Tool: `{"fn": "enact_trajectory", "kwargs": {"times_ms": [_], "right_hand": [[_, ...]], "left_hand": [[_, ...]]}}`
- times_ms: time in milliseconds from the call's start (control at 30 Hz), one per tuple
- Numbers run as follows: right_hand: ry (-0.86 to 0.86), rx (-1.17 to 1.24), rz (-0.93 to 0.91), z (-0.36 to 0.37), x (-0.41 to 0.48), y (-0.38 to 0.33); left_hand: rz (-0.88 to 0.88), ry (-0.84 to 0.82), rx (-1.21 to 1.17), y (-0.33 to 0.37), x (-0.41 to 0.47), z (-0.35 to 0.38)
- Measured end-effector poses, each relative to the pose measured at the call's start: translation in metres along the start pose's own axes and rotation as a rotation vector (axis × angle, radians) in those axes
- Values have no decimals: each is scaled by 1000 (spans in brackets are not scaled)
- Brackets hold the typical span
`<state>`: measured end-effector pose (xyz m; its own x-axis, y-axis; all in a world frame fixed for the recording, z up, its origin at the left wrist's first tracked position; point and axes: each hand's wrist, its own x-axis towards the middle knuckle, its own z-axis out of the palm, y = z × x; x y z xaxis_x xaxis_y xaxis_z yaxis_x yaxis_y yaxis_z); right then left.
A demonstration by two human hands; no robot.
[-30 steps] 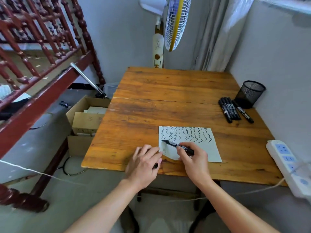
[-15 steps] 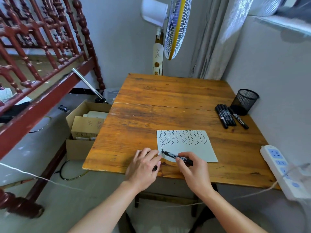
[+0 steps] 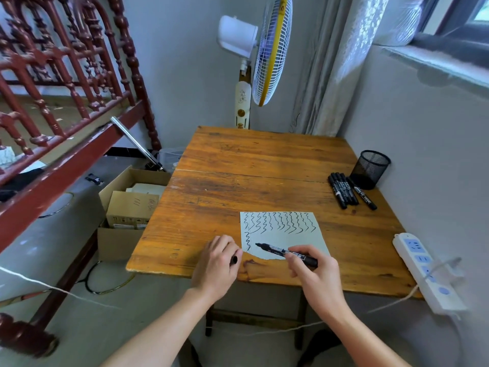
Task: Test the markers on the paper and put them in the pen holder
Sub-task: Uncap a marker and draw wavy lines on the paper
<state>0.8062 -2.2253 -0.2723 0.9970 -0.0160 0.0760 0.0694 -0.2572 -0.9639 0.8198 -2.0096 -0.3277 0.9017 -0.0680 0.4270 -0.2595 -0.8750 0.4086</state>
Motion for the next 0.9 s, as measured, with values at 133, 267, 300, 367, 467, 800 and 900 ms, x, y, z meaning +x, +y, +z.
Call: {"fn": "enact_trajectory", "kwargs": {"times_ms": [133,267,300,367,467,800,900], "right_hand": [[-137,86,-9,-13,-22,-28],[-171,121,-53,-20,-38,-46],[-165,124,-61,-22,-41,-49],[-146,125,-78,-25,-46,-54],[-118,98,-102,-32,-52,-59],[-243,-169,-190,-54,-60,-65],[-231,-135,-179,-60,-60,-69]], "left_hand": [[-70,64,-60,16,5,-16],[-23,58,-48,46,4,-38],[-13,46,-46,51,4,-41],[-5,24,-45,57,1,-45],[11,38,-63,63,-3,-50],[208,-42,83,99,-5,-67],[239,-39,109,108,-2,-71]]}}
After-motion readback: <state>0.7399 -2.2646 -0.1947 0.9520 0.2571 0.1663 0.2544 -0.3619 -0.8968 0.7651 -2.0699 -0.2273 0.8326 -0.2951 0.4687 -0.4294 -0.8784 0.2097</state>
